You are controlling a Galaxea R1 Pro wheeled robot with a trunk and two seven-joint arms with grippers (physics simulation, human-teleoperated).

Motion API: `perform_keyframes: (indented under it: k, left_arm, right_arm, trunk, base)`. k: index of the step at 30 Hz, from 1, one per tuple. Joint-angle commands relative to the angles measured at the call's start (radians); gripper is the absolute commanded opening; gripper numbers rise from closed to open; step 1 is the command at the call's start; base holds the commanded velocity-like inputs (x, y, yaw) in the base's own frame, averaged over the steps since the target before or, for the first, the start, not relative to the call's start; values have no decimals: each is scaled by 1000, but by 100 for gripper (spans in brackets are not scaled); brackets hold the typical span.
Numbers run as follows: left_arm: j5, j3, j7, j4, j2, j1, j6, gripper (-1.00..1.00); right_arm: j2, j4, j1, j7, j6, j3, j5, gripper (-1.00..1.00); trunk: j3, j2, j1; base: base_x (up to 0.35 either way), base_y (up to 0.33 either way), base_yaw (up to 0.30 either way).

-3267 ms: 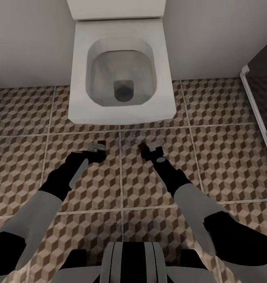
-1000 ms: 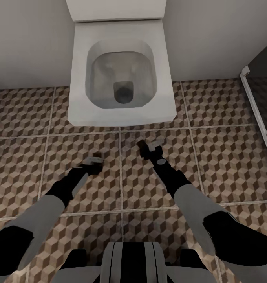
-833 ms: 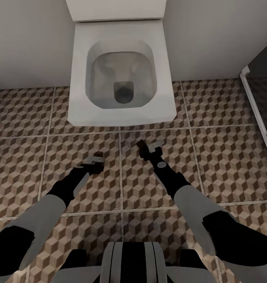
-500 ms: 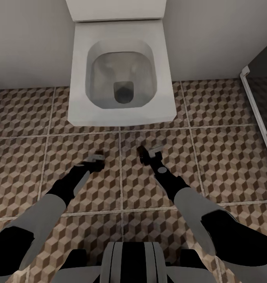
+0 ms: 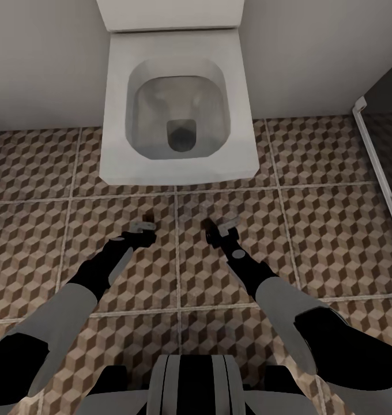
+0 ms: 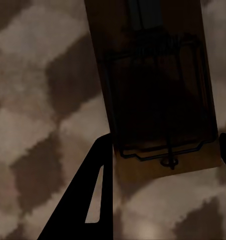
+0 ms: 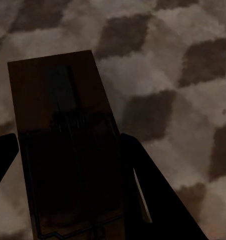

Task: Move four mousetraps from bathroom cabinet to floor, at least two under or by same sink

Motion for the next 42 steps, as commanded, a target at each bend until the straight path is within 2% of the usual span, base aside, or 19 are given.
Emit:
perform_keyframes:
  k: [1,5,9,13,22,27,38,39,42]
  left_arm:
    - [9,-7,9,-2,2,0,4,-100]
    - [10,-7,9,18,1,0,4,-100]
    - [9,-11,8,116,-9,0,-1,-100]
    - [9,-11,7,171,-17,0,-4,-100]
    - [7,-12,8,210,-18,0,-7,-100]
    - [8,-12,8,213,-18,0,-35,-100]
    - [9,-12,7,214,-20,0,-42,-100]
    - [8,-12,7,213,-19,0,-42,100]
    - [8,-13,7,213,-22,0,-42,100]
  right_arm:
    - [0,4,-1,-9,-2,3,9,-100]
    - [0,17,0,-9,-3,3,10,-100]
    - [0,20,-1,-9,-27,3,10,-100]
    - [0,20,-1,-9,-37,3,10,-100]
    - [0,20,0,-9,-38,3,10,-100]
    - [0,20,0,-9,-39,3,10,-100]
    - [0,20,0,-9,-39,3,10,-100]
    - [0,20,0,-9,-39,3,10,-100]
    - [0,20,0,-9,-39,3,10,-100]
  trunk:
    - [0,0,0]
    - [0,0,0]
    - [0,0,0]
    - [0,0,0]
    - [0,0,0]
    - [0,0,0]
    - [0,0,0]
    - [0,0,0]
    - [0,0,0]
  base:
    - [0,0,0]
    - [0,0,0]
    - [0,0,0]
    - [0,0,0]
    - [0,0,0]
    - [0,0,0]
    - [0,0,0]
    - [0,0,0]
    - [0,0,0]
